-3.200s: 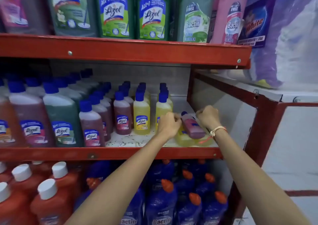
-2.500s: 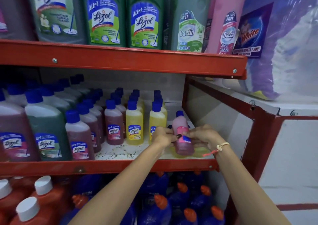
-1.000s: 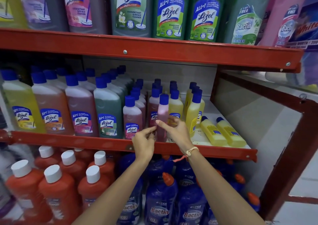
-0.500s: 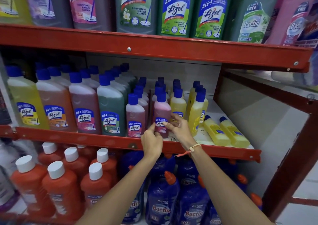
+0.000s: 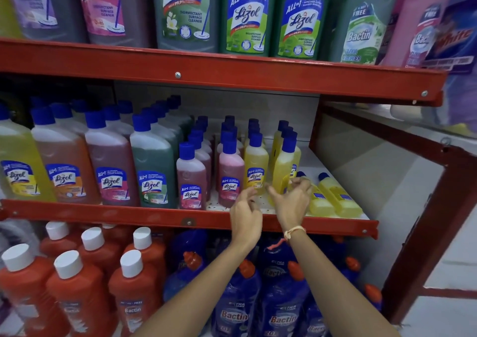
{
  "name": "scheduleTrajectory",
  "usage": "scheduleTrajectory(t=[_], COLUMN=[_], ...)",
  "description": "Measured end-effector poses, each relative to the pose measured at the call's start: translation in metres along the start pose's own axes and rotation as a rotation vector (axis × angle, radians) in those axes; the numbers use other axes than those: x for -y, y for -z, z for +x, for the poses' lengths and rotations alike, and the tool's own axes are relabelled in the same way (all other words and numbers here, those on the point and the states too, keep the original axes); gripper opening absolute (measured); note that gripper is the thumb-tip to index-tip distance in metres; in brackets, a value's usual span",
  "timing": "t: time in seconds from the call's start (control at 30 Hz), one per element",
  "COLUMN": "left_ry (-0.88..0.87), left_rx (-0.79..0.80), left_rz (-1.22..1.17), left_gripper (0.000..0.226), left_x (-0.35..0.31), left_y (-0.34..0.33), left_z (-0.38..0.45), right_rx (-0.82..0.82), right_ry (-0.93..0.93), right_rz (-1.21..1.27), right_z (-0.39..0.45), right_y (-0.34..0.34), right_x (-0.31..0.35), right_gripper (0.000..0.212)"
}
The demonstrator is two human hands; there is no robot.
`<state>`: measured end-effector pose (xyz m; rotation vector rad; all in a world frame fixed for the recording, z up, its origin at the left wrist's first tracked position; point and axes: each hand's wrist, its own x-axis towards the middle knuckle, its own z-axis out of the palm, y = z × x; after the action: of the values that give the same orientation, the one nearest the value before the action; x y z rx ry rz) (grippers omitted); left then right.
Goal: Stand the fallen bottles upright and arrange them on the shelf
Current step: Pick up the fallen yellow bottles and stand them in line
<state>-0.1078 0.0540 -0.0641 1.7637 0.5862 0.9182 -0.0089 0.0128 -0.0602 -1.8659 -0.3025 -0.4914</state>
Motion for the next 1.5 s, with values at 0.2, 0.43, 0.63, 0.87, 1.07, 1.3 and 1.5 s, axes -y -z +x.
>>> scheduleTrajectory(t=[0.2,0.43,0.63,0.87,1.07,1.3,1.5], left_ry=[0.114,0.154,0.147,0.179,0.317,0.484,0.539], left_rx=[0.146,0.184,0.172,0.098,0.12,0.303,0.314], left_rz=[-0.048,-0.011,0.046,0.119,0.007,-0.069,-0.107], left_gripper=[0.04,0.039,0.044,0.045,0.023,0.02,0.059], left_x=[-0.016,-0.024,-0.024,-0.026,-0.022,-0.029,-0.013], left_y=[-0.023,-0.042,-0.057,-0.062,-0.079,-0.125,-0.13], left_z=[0.021,0.037,0.04,0.038,0.039,0.057,0.068], right_rx=[0.148,0.564,0.773,0.782,0.476,0.645,0.769], right_ry=[0.035,0.006,0.075,0.045,0.057,0.006,-0.271], right_rz=[-0.028,0.119,0.101,0.1,-0.527,-0.682,-0.354], right_z=[0.029,0.072,0.104,0.109,0.118,0.128,0.138], right_y=[-0.002,0.016,0.02,0.024,0.054,0.066,0.083], right_x=[-0.014,-0.035,-0.04,-0.034,-0.037,-0.04,-0.048], right_gripper=[0.058,0.035,0.053,0.054,0.028,0.042,0.03])
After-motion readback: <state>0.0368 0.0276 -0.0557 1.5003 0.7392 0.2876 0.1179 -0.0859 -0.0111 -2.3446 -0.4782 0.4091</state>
